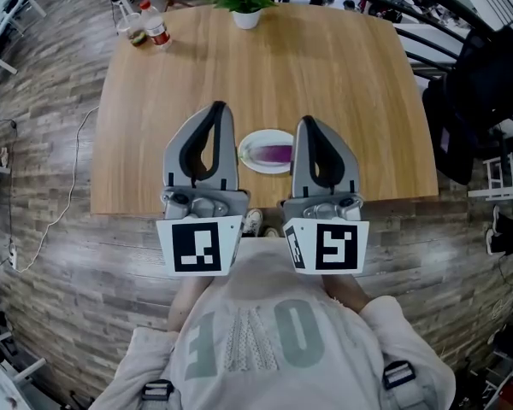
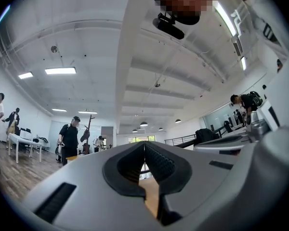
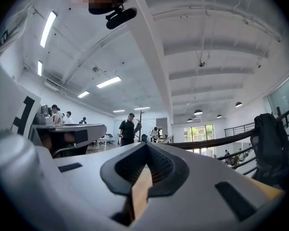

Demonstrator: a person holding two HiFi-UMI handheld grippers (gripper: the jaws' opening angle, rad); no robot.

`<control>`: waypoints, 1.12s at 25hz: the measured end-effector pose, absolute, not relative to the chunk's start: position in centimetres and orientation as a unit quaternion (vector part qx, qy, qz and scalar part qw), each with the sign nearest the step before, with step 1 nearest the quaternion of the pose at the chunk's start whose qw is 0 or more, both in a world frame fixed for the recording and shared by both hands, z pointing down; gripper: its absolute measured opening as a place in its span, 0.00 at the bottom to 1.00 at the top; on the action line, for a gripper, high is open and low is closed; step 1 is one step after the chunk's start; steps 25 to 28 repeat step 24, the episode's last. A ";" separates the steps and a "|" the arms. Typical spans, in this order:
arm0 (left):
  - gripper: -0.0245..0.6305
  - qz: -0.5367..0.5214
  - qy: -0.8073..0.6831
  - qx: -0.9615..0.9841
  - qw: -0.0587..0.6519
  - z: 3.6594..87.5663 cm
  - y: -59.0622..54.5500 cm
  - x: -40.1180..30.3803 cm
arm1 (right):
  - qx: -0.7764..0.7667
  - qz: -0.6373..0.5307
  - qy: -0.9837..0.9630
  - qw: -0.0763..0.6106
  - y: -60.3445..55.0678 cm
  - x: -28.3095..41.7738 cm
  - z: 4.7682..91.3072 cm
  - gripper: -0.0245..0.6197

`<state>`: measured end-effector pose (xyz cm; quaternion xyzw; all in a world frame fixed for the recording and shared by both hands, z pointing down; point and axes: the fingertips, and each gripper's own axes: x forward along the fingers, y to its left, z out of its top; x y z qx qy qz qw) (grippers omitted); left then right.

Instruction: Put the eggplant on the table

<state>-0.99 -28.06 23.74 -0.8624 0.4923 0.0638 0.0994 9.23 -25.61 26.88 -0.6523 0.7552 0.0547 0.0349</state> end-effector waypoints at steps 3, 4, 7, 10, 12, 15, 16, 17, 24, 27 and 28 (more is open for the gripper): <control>0.05 0.066 0.489 -0.864 0.100 23.6 -27.9 -0.9 | -0.651 0.052 0.757 0.032 -25.5 9.0 27.0 0.07; 0.05 0.066 0.489 -0.864 0.100 23.5 -27.8 -0.9 | -0.650 0.052 0.757 0.032 -25.5 8.8 26.9 0.07; 0.05 0.066 0.487 -0.865 0.105 23.4 -27.8 -0.9 | -0.647 0.055 0.759 0.034 -25.4 8.5 26.6 0.07; 0.05 0.063 0.483 -0.867 0.108 23.7 -27.6 -0.6 | -0.647 0.057 0.759 0.037 -25.2 8.6 26.6 0.07; 0.05 0.064 0.485 -0.865 0.110 23.6 -27.4 -0.6 | -0.646 0.058 0.760 0.039 -25.0 8.7 26.6 0.07; 0.05 0.066 0.487 -0.863 0.116 23.1 -27.0 -0.5 | -0.645 0.058 0.761 0.042 -24.8 8.9 26.4 0.07; 0.05 0.066 0.487 -0.863 0.118 23.0 -26.9 -0.5 | -0.645 0.058 0.760 0.043 -24.7 9.0 26.4 0.07; 0.05 0.065 0.487 -0.863 0.119 23.0 -26.8 -0.5 | -0.646 0.057 0.760 0.045 -24.7 9.0 26.3 0.07; 0.05 0.062 0.490 -0.861 0.120 23.4 -26.9 0.1 | -0.645 0.054 0.760 0.049 -24.7 9.7 26.6 0.07; 0.05 0.062 0.490 -0.861 0.120 23.4 -26.9 0.1 | -0.645 0.054 0.760 0.049 -24.7 9.7 26.6 0.07; 0.05 0.062 0.490 -0.861 0.120 23.4 -26.9 0.1 | -0.645 0.054 0.760 0.049 -24.7 9.7 26.6 0.07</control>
